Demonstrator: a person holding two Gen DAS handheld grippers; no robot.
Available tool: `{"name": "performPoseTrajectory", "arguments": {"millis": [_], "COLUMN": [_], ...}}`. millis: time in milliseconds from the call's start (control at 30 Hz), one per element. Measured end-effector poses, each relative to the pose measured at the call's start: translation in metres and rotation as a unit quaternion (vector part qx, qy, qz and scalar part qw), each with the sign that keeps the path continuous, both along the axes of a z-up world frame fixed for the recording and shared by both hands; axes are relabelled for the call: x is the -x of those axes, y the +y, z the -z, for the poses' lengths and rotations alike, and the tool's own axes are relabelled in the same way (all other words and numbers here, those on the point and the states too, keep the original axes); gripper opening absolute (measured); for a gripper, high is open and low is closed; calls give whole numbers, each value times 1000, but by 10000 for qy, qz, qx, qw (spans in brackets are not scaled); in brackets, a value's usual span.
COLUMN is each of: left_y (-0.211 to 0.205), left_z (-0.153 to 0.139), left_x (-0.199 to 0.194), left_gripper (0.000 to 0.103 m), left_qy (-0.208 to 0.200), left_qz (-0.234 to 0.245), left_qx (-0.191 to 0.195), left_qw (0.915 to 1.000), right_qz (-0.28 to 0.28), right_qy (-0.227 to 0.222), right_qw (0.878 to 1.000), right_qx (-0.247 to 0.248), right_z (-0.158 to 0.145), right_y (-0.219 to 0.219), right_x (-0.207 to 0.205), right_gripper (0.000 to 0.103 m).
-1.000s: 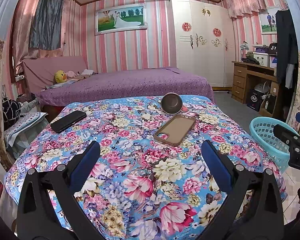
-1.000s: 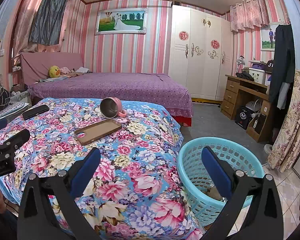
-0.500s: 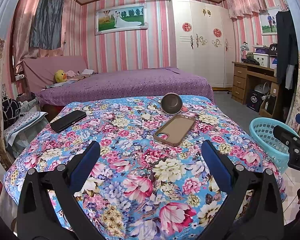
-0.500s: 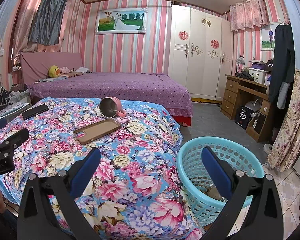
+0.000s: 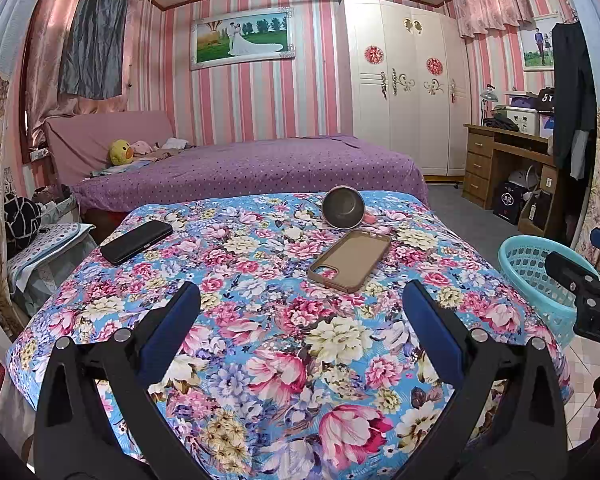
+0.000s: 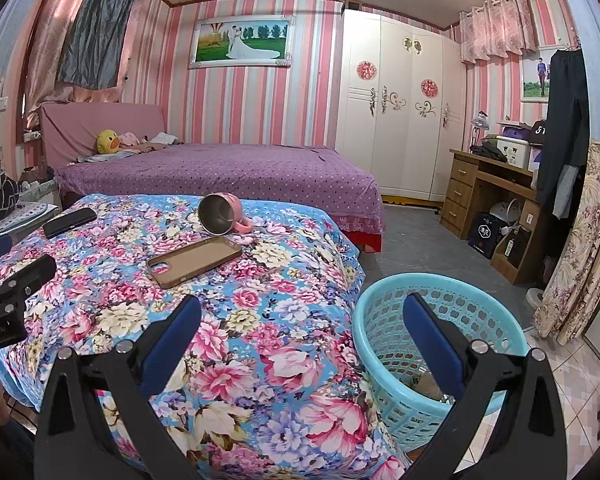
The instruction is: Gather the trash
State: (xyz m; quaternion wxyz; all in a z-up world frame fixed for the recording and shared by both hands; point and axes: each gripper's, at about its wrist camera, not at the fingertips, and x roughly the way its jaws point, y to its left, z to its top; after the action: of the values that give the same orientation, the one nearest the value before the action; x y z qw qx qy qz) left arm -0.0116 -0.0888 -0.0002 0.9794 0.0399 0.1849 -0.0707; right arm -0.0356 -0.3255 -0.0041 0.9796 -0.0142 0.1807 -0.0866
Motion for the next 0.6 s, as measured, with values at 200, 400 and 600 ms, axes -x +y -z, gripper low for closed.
{"name": "performPoseTrajectory", "arguments": {"millis": [200,400,600], "left_y": [0,0,-1], "left_z": [0,0,1], "left_x": [0,0,-1], "left_gripper": [98,98,98], "left_qy": [0,1,6], "left_qz": [-1,-2,-23], "left_qx": [5,11,31], "left_qw": [10000,10000,10000], "right_qz": [-1,0,-2], "right_qy": [2,-2,-8], "right_qw": [10000,10000,10000], "right_qx": [3,5,2], "right_z": [0,0,0], "right_y": [0,1,1], "right_x": [0,0,0], "right_gripper": [99,99,99]}}
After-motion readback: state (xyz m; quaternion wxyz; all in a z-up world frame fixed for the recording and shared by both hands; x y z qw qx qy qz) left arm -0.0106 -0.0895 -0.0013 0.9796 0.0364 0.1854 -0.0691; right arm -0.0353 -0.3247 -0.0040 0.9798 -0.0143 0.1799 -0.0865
